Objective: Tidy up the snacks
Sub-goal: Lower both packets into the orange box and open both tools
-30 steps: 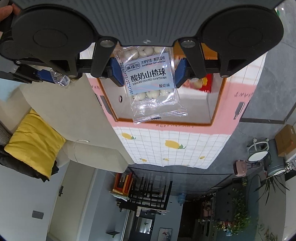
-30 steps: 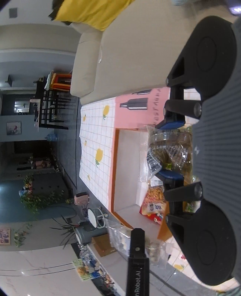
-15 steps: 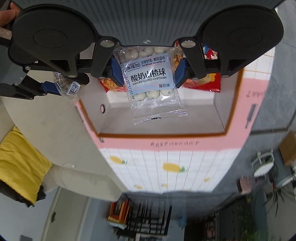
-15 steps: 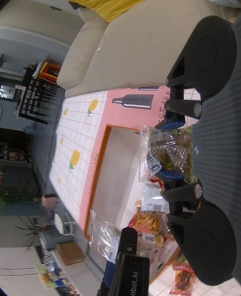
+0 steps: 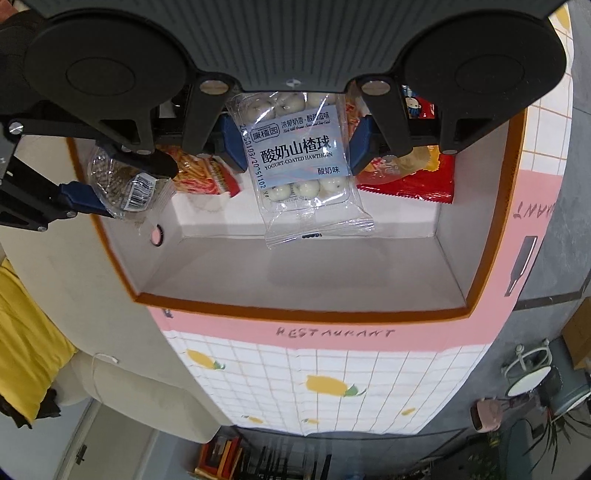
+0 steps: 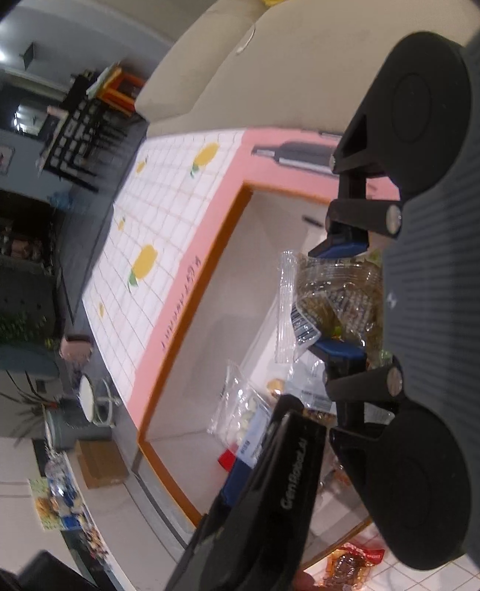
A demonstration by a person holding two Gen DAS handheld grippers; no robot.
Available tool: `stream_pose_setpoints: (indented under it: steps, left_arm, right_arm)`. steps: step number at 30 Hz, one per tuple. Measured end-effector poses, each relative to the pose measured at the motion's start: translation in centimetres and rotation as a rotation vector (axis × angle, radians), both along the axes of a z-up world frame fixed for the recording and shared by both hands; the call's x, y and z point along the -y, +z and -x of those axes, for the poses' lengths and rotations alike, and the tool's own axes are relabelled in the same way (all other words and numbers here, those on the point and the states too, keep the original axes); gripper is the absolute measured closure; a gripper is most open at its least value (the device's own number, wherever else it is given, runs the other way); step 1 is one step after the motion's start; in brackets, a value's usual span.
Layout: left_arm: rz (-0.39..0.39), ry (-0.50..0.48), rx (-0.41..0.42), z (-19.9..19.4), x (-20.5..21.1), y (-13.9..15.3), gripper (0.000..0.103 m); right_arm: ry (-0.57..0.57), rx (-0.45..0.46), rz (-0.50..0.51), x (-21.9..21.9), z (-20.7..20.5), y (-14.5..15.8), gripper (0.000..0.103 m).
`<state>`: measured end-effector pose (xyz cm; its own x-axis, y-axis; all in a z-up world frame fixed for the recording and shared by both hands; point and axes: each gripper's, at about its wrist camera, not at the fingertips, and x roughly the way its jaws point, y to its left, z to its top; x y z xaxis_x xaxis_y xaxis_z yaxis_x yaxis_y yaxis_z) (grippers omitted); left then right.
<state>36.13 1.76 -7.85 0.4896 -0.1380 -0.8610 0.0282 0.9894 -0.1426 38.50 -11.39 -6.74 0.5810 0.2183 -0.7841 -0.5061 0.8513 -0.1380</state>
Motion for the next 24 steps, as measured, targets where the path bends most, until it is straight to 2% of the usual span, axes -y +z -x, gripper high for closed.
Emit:
stream_pose_setpoints:
  steps: [4, 14, 21, 24]
  left_arm:
    - [-0.033, -0.023, -0.016, -0.5, 0.0, -0.4, 0.036]
    - [-0.053, -0.035, -0.047, -0.7, 0.0, -1.2, 0.029]
    - [-0.041, -0.024, -0.022, -0.3, -0.4, -0.3, 0.025]
    - [-0.041, -0.027, -0.011, 0.0, -0.4, 0.4, 0.025]
  right_arm:
    - [0.009, -0.012, 0.062, -0.9, -0.7, -1.3, 0.061]
    - [-0.022, -0.041, 0.067, -0.8, -1.1, -2.1, 0.059]
    - [-0.004, -0.008, 0.067, -1.0, -0.5, -1.6, 0.039]
    - [0.005, 0.002, 0.063, -1.1, -0.1, -1.0, 0.037]
